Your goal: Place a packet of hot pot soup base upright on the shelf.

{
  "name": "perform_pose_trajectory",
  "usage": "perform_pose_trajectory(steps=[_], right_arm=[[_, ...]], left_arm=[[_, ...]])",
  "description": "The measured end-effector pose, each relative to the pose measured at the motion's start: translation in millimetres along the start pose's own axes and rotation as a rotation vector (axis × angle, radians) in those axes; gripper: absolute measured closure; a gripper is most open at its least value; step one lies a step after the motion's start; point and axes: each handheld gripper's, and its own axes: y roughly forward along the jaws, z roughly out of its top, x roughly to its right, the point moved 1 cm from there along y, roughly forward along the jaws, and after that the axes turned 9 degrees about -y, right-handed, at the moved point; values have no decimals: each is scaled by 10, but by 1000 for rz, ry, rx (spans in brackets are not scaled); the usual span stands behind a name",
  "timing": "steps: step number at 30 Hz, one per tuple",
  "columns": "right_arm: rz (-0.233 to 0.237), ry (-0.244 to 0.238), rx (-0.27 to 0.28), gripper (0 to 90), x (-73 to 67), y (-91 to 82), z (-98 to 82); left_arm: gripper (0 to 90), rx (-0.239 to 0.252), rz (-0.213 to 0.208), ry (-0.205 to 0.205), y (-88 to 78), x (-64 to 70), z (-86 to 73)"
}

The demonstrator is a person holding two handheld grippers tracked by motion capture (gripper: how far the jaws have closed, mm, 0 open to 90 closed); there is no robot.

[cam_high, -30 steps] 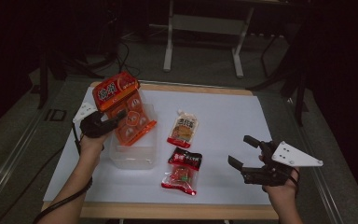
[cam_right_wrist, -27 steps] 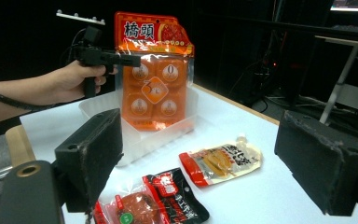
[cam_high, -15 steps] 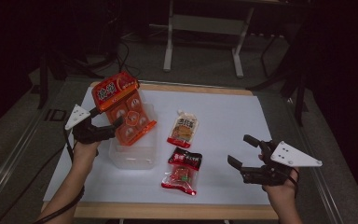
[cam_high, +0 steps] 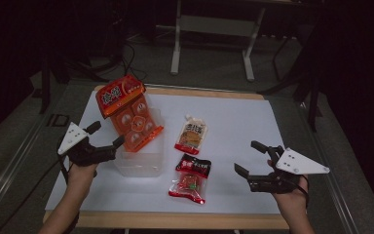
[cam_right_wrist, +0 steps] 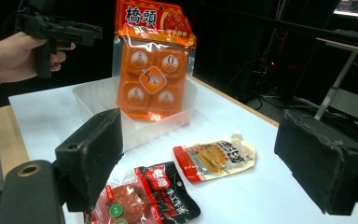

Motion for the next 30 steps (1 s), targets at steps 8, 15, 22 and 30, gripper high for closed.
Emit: perform_pose_trajectory(steps=[8, 15, 22, 30], right_arm=[[19, 41, 20, 183, 19, 16, -18], [45, 22, 26, 193, 23, 75, -47], [51, -25, -1, 144, -57, 192, -35], [101, 41, -38, 121, -104, 381, -123]], left_arm=[[13, -24, -44, 74, -118, 282, -71], [13, -30, -117, 70, -152, 480, -94], [14, -65, -276, 67, -90, 678, -199], [14, -113, -371, 97, -11, 841, -375]])
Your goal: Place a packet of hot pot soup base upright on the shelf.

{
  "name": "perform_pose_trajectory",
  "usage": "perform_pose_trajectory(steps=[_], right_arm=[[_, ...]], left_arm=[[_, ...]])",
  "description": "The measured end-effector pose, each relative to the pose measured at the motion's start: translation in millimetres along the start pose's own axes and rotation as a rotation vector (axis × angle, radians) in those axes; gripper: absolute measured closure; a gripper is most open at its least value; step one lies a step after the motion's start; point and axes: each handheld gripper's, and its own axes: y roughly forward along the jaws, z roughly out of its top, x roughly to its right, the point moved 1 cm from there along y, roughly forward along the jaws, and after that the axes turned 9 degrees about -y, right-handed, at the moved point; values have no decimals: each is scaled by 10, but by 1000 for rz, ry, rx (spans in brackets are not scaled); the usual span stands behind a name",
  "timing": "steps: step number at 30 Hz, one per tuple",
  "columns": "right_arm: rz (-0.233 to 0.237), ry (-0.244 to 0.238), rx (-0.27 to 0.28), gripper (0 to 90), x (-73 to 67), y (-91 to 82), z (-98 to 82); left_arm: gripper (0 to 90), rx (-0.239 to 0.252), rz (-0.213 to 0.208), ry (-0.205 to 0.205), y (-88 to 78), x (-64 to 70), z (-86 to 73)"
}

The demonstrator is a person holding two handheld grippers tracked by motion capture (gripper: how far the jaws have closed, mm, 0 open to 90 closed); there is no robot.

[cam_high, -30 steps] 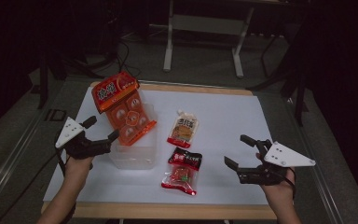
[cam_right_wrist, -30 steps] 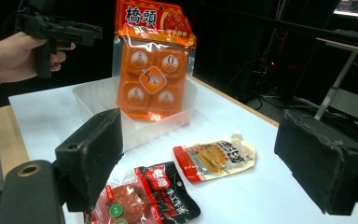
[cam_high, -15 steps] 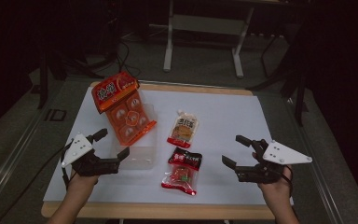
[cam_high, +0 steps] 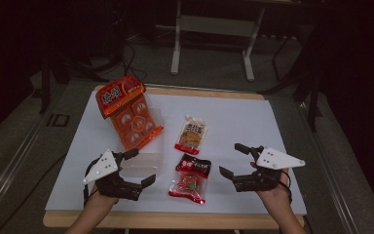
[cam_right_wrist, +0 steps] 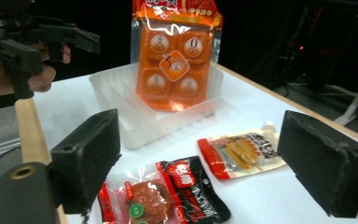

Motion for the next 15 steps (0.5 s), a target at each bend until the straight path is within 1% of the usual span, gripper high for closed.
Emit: perform_pose_trajectory(steps=[1, 2, 3, 4, 5, 6, 7, 8, 10, 11, 12, 13, 15], right_arm=[[0, 0, 0, 121, 0, 0, 0], [9, 0, 0, 100, -5, 32, -15], [26, 2, -4, 100, -14, 75, -33], [41, 12, -19, 100, -14, 116, -50], [43, 17, -27, 100, -17, 152, -65], [56, 17, -45, 101, -19, 188, -81], [64, 6, -59, 127, -24, 225, -98], [55, -5, -63, 156, -28, 248, -112], [76, -2, -86, 178, -23, 330, -159], [77, -2, -97, 216, -22, 369, -183], [88, -8, -108, 235, -17, 408, -209], [96, -6, -123, 235, -16, 450, -237], [108, -7, -144, 289, -8, 529, -300]], left_arm=[[14, 0, 0, 0, 0, 0, 0], [14, -1, -15, -11, 10, 15, -23], [15, -3, -42, -19, 20, 27, -45], [22, -1, -48, -14, 25, 43, -65], [26, -7, -43, -10, 28, 61, -84], [26, -12, -47, -17, 33, 75, -99], [26, -15, -52, -22, 34, 79, -109], [26, -21, -63, -38, 38, 88, -121], [25, -34, -60, -48, 43, 106, -139], [21, -33, -65, -47, 47, 113, -150], [21, -32, -76, -50, 52, 120, -164], [21, -33, -82, -47, 60, 127, -176], [20, -30, -83, -31, 72, 148, -200]])
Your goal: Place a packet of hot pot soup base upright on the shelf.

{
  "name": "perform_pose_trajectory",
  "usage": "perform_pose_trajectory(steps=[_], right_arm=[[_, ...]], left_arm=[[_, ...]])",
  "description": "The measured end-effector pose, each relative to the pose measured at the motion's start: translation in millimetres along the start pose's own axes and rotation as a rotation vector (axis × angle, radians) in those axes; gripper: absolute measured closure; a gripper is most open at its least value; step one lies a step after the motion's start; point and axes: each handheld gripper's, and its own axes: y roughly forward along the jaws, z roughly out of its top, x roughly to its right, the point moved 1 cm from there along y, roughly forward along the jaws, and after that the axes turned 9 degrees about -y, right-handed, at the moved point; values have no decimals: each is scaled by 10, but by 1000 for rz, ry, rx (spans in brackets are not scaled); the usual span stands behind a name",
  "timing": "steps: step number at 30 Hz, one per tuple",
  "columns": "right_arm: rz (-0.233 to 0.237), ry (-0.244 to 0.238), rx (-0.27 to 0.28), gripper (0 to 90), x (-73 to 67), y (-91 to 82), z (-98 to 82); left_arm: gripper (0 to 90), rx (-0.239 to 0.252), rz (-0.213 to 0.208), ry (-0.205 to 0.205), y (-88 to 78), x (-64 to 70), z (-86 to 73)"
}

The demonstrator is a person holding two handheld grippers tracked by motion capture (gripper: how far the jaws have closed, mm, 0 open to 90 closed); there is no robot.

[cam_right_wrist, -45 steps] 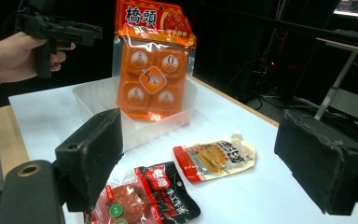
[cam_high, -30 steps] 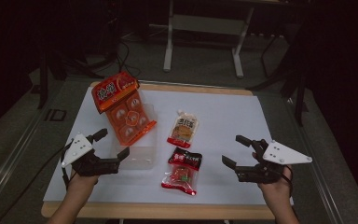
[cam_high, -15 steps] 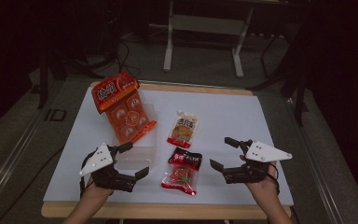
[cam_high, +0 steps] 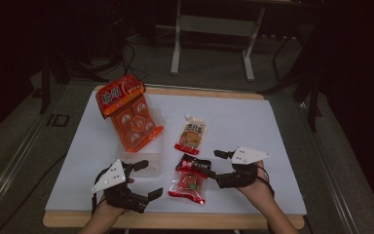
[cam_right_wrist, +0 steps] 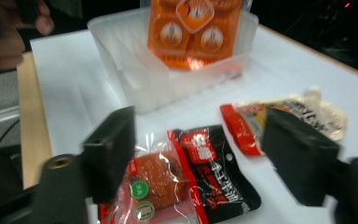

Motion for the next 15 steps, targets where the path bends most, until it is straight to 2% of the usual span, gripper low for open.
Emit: perform_pose_trajectory(steps=[4, 10, 12, 15], right_arm=[[20, -4, -44, 329, 51, 171, -132], [39, 27, -119, 330, 176, 374, -338], [35, 32, -146, 329, 215, 420, -394], [38, 47, -173, 318, 267, 473, -467]], left_arm=[[21, -20, -3, 25, 32, 26, -37], [20, -37, -10, 9, 57, 4, -76], [21, -39, -40, 5, 57, -5, -79], [20, -44, -54, 12, 61, -5, -90]])
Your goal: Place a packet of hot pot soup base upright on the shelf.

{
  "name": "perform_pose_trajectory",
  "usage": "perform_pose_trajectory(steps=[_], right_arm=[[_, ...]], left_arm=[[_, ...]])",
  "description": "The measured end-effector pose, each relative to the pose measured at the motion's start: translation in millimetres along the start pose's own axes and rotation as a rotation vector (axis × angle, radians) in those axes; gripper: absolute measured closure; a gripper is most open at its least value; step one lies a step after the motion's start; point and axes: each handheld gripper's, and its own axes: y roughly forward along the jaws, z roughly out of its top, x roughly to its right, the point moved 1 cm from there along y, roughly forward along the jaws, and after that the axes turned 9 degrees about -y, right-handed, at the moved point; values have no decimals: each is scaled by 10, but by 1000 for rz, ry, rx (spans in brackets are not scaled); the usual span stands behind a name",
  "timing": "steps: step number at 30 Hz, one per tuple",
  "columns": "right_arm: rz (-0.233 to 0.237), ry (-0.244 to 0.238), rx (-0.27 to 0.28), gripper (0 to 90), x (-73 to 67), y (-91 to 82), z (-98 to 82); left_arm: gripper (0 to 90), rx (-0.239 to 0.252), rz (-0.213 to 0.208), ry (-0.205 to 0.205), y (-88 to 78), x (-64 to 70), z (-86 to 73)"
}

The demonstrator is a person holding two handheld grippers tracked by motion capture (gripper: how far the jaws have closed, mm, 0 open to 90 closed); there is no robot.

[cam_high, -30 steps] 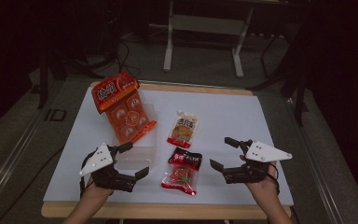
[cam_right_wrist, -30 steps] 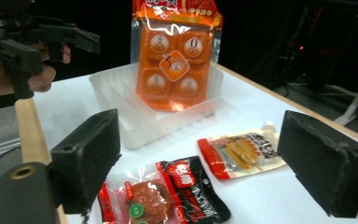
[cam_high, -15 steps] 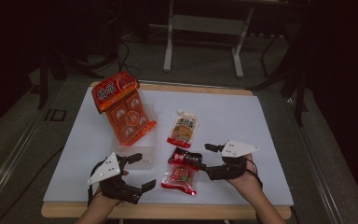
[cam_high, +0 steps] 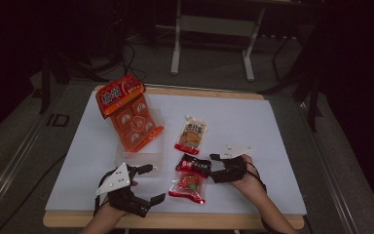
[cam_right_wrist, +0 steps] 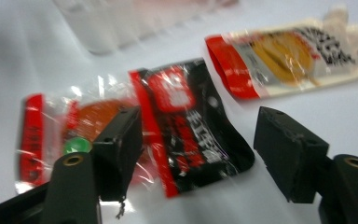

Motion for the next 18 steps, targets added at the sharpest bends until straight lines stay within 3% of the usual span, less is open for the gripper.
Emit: perform_pose_trajectory(steps=[4, 10, 18], right_arm=[[32, 20, -12, 301, 61, 69, -79], [81, 53, -45, 195, 102, 171, -122], [80, 9, -120, 155, 107, 330, -135]], left_arm=[[21, -3, 2, -2, -2, -10, -8], [21, -5, 2, -9, 0, -27, -13], [21, -22, -2, -11, 17, -36, -34]])
